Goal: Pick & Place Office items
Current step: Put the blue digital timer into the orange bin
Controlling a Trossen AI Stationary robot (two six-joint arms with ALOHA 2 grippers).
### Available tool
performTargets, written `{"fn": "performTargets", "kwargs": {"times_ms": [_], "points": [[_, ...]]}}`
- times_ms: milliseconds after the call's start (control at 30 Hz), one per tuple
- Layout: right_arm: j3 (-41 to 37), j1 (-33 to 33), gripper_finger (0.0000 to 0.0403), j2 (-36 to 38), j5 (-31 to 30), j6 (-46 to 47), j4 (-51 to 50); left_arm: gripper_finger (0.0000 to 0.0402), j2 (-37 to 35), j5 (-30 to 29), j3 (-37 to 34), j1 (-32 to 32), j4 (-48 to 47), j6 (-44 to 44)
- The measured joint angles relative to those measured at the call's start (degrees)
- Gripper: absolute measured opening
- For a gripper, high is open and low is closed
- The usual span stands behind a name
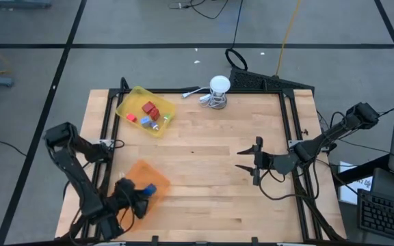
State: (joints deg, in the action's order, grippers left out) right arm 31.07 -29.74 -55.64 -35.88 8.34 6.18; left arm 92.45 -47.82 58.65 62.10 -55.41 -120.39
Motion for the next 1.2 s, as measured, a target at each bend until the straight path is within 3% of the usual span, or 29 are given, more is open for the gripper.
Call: {"fn": "performTargets", "kwargs": {"times_ms": [100,200,400,667,800,1000,1067,1200], "points": [[0.00,0.00,0.0212,0.00,0.00,0.00,0.00,0.0068,1.31,6.23,0.00,0.44,-3.06,-6.92],[0.00,0.00,0.0212,0.00,0.00,0.00,-0.01,0.0098,1.78,9.44,0.00,0.43,-3.03,-7.53],[0.00,0.00,0.0212,0.00,0.00,0.00,-0.01,0.0154,1.72,10.87,0.00,0.12,-2.05,-5.53],[0.00,0.00,0.0212,0.00,-0.02,-1.45,-0.01,0.0195,0.96,11.64,0.00,0.07,-1.56,-2.79],[0.00,0.00,0.0212,0.00,-0.02,-1.93,-0.01,0.0207,-2.81,3.60,0.00,0.11,-1.45,-1.54],[0.00,0.02,0.0212,0.00,-0.02,-1.92,-0.01,0.0213,-7.93,-19.90,0.00,1.43,1.50,6.80],[0.00,0.02,0.0212,0.00,0.00,-1.92,-0.03,0.0214,-8.54,-20.52,0.01,1.40,4.56,10.39],[0.00,0.00,0.0212,0.00,0.09,-1.92,-0.41,0.0214,-7.31,-11.70,0.00,0.97,13.51,14.76]]}}
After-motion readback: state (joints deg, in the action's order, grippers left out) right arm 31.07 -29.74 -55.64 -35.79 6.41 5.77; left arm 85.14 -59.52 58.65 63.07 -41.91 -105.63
